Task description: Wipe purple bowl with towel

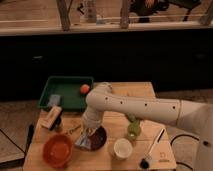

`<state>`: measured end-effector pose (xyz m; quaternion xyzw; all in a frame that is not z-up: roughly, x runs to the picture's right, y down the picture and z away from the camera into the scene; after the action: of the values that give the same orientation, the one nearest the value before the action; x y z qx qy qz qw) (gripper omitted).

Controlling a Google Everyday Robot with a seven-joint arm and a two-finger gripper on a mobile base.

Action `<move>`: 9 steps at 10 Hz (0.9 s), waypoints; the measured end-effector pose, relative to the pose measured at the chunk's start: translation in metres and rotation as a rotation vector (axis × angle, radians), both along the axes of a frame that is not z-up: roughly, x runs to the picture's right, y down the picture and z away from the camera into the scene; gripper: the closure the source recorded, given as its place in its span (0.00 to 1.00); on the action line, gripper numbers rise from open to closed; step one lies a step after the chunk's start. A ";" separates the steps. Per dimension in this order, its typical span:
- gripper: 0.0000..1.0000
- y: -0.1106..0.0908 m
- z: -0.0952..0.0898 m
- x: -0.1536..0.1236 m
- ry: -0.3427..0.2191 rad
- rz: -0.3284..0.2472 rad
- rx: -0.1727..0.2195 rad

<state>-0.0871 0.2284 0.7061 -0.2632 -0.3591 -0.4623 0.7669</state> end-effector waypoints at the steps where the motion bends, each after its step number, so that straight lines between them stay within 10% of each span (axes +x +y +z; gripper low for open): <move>1: 0.96 0.016 -0.004 0.012 0.001 -0.015 -0.015; 9: 0.96 -0.011 0.037 0.070 0.160 0.099 -0.006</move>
<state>-0.0166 0.2171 0.7432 -0.2836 -0.3106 -0.4002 0.8142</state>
